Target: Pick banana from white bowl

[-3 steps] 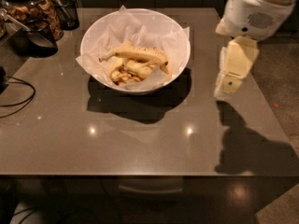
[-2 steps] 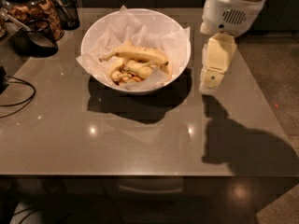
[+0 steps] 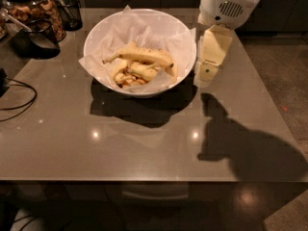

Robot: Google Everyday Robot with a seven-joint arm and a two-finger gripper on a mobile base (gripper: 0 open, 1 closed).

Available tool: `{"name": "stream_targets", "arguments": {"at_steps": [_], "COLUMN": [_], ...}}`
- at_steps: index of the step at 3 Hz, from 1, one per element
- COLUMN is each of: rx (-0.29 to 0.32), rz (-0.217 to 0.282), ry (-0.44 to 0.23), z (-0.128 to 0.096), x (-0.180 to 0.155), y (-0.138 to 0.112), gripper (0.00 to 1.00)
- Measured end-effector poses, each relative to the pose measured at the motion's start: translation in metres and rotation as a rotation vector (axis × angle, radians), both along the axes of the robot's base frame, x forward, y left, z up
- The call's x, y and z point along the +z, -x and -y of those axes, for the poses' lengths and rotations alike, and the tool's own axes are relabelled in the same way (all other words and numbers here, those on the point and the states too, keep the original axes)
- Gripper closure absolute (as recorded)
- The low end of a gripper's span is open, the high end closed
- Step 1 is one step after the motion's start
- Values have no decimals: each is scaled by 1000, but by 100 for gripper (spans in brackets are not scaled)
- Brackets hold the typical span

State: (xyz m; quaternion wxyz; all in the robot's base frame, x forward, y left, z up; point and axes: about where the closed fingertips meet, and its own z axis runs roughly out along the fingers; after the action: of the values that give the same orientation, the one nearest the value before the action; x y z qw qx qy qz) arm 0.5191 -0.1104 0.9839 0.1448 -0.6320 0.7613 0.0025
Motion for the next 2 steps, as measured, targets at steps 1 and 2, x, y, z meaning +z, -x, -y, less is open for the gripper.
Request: {"name": "stream_targets", "arguments": {"at_steps": [1, 2], "rx": [33, 65], "rz": [-2, 5], "ry": [-7, -20], "z": [-26, -52], "x": [8, 14], "y": [-26, -49], "gripper": [0, 0]}}
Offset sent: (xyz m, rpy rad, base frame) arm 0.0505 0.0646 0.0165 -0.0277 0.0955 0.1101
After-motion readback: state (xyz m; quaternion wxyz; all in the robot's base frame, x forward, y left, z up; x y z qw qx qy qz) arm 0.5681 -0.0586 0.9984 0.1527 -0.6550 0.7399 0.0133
